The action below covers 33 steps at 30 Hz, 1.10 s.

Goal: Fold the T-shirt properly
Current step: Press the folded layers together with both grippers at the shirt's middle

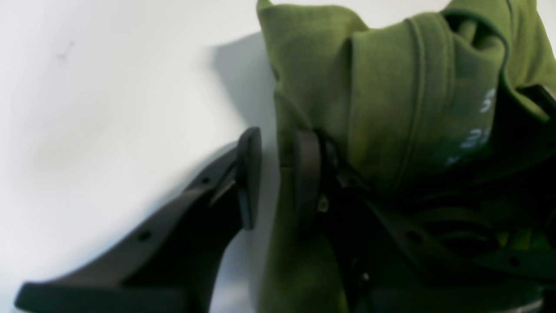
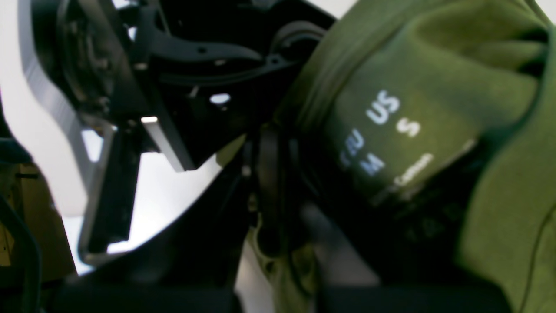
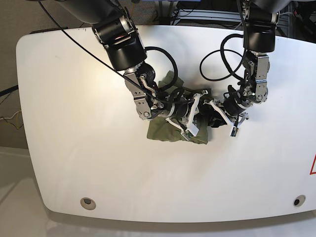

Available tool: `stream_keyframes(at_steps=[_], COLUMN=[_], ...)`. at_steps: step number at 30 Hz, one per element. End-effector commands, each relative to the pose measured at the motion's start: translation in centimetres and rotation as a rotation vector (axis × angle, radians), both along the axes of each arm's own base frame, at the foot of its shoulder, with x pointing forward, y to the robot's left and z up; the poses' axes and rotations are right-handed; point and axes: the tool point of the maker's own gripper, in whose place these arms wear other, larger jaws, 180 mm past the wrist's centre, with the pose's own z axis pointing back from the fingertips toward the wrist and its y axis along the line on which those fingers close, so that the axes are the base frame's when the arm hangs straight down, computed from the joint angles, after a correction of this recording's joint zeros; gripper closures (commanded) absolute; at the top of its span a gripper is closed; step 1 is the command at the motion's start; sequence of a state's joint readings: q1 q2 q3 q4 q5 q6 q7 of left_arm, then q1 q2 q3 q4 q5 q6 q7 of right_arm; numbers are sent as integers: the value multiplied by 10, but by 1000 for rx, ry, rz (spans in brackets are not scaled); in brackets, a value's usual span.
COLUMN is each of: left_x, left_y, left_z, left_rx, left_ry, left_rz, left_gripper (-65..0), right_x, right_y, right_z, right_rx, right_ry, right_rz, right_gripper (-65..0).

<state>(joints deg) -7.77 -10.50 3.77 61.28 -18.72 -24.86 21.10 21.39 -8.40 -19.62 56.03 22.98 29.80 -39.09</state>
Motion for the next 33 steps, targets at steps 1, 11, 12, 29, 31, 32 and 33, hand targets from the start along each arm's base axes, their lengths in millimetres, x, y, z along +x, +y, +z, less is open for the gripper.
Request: stream_keyframes(at_steps=[1, 11, 12, 29, 31, 32, 33], left_x=[-67, -54, -54, -25, -21, -19, -17], left_y=[17, 26, 27, 64, 67, 69, 72], left_z=[-63, -40, -38, 23, 32, 37, 43], left_rx=[199, 223, 222, 258, 259, 260, 260], left_ry=[313, 230, 223, 67, 42, 27, 10], left_rz=[-86, -84, -80, 21, 33, 40, 49], left_gripper=[-119, -121, -121, -121, -121, -121, -121], right_x=[9, 10, 10, 10, 10, 10, 10], right_y=[7, 7, 7, 7, 7, 7, 7], right_z=[15, 15, 15, 15, 15, 15, 15], right_rx=[30, 30, 30, 30, 30, 30, 30], right_ry=[-29, -30, -30, -30, -30, -30, -30], right_rz=[-2, -3, -3, -3, -3, -3, -3], right_gripper=[0, 0, 0, 0, 0, 0, 0])
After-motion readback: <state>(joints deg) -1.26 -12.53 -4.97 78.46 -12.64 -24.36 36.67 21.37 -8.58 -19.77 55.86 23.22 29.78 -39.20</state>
